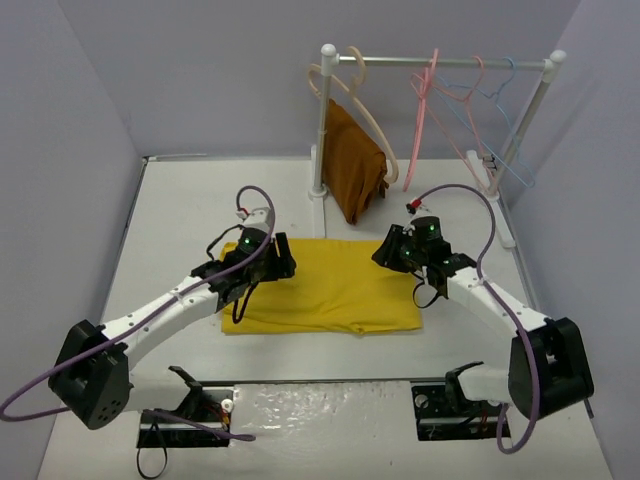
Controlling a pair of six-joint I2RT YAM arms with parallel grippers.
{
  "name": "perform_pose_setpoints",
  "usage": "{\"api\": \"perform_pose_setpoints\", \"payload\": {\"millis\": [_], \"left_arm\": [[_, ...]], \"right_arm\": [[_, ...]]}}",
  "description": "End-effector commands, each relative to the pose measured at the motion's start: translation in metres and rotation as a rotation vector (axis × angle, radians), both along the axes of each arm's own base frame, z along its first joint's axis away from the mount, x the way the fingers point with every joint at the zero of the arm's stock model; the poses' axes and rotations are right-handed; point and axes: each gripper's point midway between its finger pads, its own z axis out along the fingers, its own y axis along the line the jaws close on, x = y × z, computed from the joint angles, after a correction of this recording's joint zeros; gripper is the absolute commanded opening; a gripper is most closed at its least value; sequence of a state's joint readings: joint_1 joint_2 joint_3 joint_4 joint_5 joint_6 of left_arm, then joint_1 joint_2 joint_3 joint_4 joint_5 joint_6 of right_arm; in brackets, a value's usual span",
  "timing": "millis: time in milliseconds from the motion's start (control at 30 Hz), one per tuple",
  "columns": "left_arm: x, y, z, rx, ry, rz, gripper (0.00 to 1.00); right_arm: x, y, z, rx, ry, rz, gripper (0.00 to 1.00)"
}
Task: Place the trousers on the hanger
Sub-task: Fold the trousers at the center of the board.
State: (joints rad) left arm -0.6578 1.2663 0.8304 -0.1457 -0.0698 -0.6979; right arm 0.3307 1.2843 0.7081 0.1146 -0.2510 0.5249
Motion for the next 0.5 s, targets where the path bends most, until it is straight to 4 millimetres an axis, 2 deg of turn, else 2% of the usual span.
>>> {"api": "perform_pose_setpoints", "payload": {"millis": [0, 67, 167, 333, 400, 467], "left_arm": [[0.023, 0.023, -0.002, -0.007, 0.046, 0.075, 0.56], [0.033, 0.035, -0.020, -0.012, 0.090, 0.127, 0.56], [0.042, 0.051, -0.047, -0.018, 0.139, 0.202, 0.56], [0.053, 0.084, -0.083, 0.004, 0.222, 0.320, 0.55], [0.057, 0.098, -0.091, 0.009, 0.245, 0.365, 0.55], [0.063, 0.109, -0.090, 0.002, 0.245, 0.397, 0.55]], "right_arm": [[-0.049, 0.024, -0.018, 0.013, 0.069, 0.072, 0.29], [-0.062, 0.021, -0.032, 0.000, 0.090, 0.051, 0.28], [-0.091, 0.005, -0.068, -0.016, 0.181, -0.035, 0.26], [-0.128, -0.015, -0.099, -0.022, 0.270, -0.119, 0.28], [-0.137, -0.017, -0.103, -0.016, 0.290, -0.135, 0.28], [-0.141, -0.017, -0.102, -0.025, 0.293, -0.142, 0.29]]}}
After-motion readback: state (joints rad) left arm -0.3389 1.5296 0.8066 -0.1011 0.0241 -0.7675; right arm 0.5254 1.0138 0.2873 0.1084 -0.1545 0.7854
